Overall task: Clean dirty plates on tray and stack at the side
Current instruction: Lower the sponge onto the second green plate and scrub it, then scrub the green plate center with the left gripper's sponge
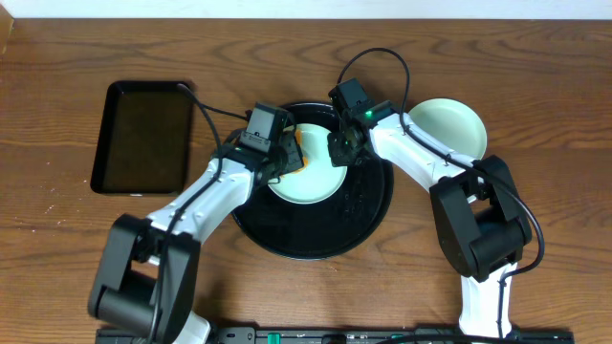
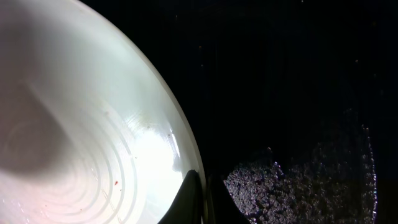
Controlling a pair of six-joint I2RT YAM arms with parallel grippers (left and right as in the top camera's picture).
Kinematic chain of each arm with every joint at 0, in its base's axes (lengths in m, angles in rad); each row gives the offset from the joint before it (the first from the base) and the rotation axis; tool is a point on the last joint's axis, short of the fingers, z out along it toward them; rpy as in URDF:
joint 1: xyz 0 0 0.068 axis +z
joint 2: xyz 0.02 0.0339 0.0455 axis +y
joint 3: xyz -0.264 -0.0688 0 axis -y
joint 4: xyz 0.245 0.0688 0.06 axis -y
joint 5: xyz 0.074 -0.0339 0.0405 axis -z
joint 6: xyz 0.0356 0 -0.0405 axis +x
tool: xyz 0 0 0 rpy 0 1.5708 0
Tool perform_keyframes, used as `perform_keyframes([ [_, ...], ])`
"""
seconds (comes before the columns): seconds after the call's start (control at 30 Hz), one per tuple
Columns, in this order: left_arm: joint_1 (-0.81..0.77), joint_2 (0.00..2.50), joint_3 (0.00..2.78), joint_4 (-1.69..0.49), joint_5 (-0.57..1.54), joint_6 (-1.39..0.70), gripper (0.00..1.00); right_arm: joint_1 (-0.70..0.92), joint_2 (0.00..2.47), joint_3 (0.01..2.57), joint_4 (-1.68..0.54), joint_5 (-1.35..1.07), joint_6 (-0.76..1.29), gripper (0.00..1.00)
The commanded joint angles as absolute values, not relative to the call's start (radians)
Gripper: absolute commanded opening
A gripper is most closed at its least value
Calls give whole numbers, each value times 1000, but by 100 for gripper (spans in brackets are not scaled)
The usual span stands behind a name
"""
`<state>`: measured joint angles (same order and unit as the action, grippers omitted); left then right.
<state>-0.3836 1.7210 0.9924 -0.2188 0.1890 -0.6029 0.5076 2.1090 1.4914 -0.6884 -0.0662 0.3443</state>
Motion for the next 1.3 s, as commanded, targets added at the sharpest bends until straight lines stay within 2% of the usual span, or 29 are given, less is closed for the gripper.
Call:
perform_keyframes([
  [0.0, -405, 1756, 986, -206, 220, -630, 8, 514, 2129, 1502, -689, -26, 344, 1],
  [0.17, -434, 1777, 986, -184, 210, -628, 8, 514, 2129, 1499, -688, -25, 344, 1],
  [0.37, -456, 1777, 988, -235, 56, -621, 7, 514, 2129, 1494, -688, -25, 344, 1],
  [0.63, -456, 1777, 1004, -286, -51, -493, 8, 514, 2129, 1494, -683, -25, 344, 1],
  [0.87, -456, 1786, 1004, -252, -65, -340, 8, 514, 2129, 1494, -686, -26, 344, 1],
  [1.13, -448, 1794, 1003, -279, -579, -298, 8, 514, 2129, 1489, -691, -26, 344, 1],
  [1.27, -451, 1760, 1006, -278, -598, -300, 8, 514, 2129, 1489, -691, -26, 344, 1],
])
